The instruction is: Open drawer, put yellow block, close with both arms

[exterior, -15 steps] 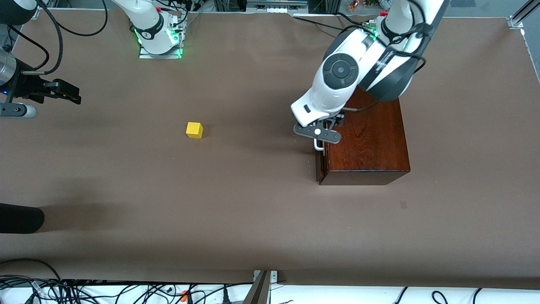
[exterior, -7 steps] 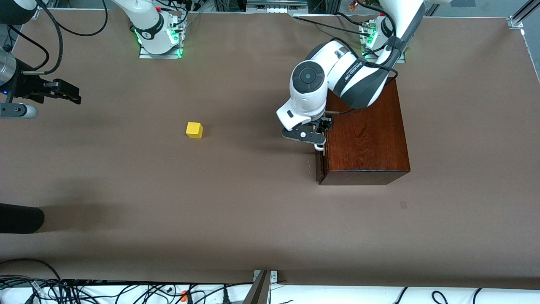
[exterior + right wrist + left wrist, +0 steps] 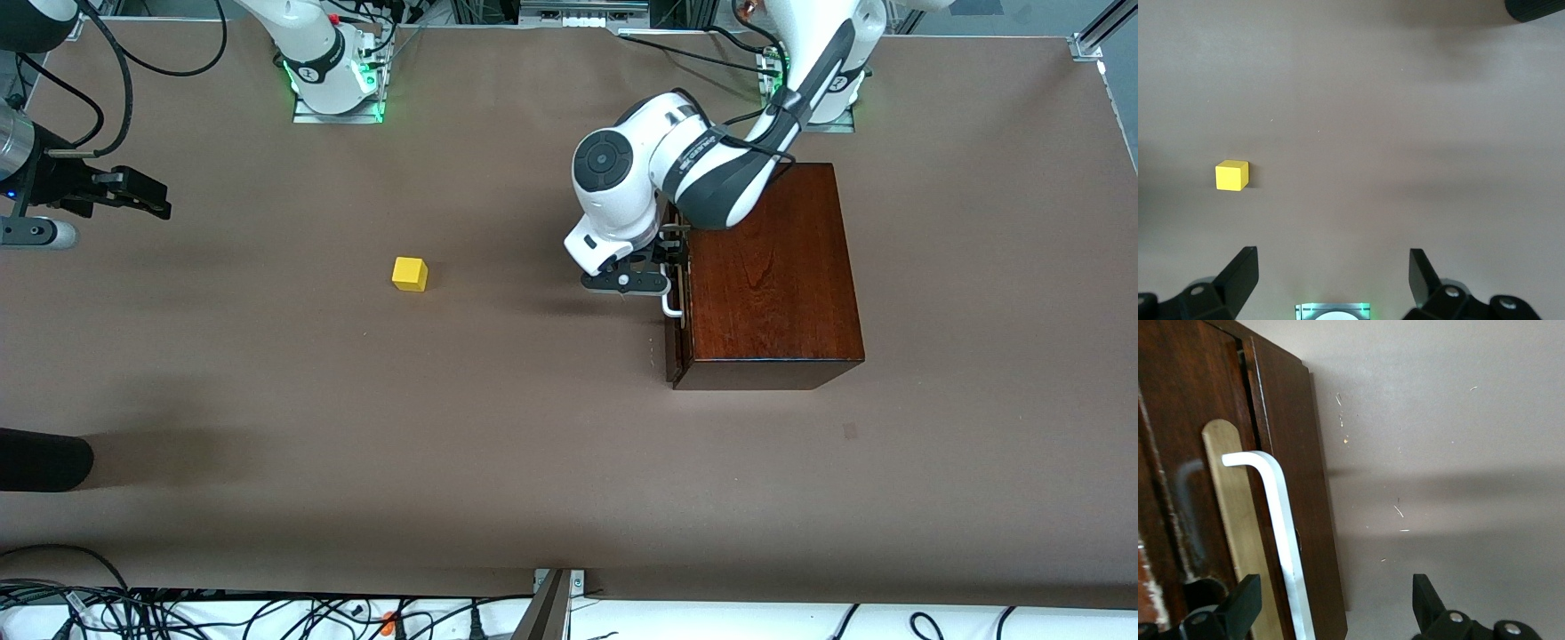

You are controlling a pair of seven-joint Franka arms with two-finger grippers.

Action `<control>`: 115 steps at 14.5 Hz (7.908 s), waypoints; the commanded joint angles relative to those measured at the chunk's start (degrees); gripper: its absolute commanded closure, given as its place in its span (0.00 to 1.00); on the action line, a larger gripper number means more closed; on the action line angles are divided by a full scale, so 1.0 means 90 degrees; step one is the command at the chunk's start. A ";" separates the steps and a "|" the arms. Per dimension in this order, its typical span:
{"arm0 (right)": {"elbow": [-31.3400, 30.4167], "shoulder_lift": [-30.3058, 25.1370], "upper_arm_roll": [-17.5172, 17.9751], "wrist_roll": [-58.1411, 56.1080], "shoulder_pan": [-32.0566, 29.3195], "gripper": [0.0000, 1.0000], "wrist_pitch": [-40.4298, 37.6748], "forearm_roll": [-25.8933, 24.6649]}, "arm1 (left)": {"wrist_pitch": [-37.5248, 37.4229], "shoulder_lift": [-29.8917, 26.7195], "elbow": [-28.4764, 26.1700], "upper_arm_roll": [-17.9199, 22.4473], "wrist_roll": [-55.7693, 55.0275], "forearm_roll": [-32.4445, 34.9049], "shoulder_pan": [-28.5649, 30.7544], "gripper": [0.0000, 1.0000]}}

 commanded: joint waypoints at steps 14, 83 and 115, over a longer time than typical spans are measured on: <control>-0.0054 -0.0057 0.0027 0.0036 -0.0021 0.00 0.0032 0.0080 | 0.0483 0.0440 0.0149 0.0036 -0.0623 0.0065 -0.0279 0.00; -0.0054 -0.0018 -0.0002 -0.0023 -0.0031 0.00 0.0023 0.0080 | -0.1497 -0.3437 -0.0349 0.1627 0.5431 -0.1419 0.2866 0.00; -0.1964 -0.0203 0.2459 0.4049 0.0067 0.00 0.2059 0.0617 | -0.1868 -0.3427 -0.0242 0.1588 0.5431 -0.1429 0.2866 0.00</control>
